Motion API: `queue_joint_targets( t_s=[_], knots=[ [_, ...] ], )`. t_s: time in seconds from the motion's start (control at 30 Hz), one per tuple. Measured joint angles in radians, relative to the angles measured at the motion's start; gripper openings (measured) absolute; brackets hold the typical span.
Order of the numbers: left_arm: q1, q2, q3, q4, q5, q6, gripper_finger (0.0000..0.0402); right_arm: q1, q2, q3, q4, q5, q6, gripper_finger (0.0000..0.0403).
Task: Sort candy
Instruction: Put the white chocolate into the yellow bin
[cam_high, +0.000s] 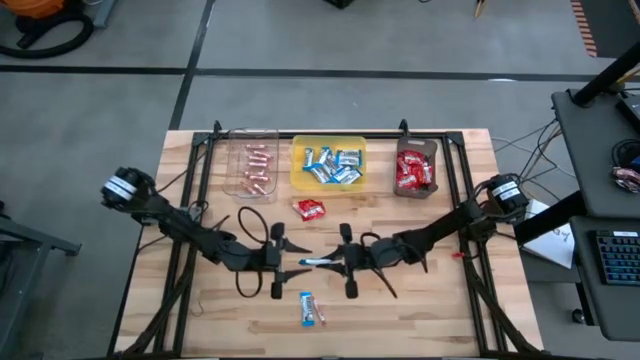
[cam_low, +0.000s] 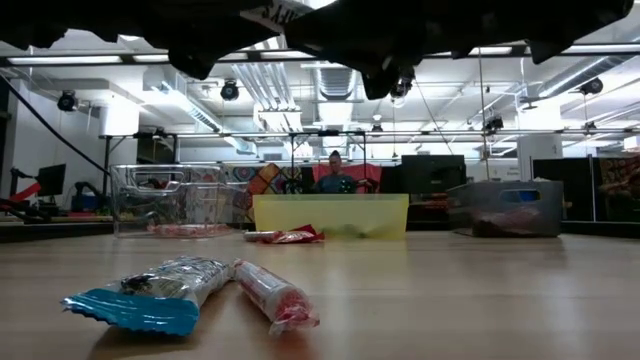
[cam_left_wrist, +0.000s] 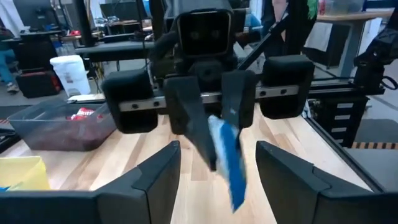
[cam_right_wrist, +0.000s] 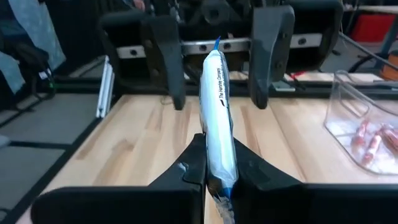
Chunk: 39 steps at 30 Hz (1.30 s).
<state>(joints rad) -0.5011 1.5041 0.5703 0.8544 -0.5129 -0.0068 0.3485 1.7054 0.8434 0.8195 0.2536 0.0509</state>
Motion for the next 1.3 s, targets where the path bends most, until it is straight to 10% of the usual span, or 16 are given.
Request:
queue_joint_targets(
  t_s=[0.2,0.5,0.93,1.3],
  knots=[
    [0.001,0.017,0.020,-0.002,-0.001,0.013,0.0171,0.000,0.000,0.017,-0.048,0.001,-0.002,0.0027],
    [0.001,0.009,0.017,-0.005,-0.021,0.006,0.0014,0.000,0.000,0.020,-0.051,0.012,0.029,0.0049],
    [0.001,-0.005,0.012,-0.016,-0.029,0.019,0.0007,-0.001,-0.041,0.020,-0.105,0.065,0.129,0.0189],
    [0.001,-0.096,-0.022,-0.035,-0.031,0.016,0.0012,-0.009,-0.102,0.020,-0.147,0.090,0.121,0.0201]
  ],
)
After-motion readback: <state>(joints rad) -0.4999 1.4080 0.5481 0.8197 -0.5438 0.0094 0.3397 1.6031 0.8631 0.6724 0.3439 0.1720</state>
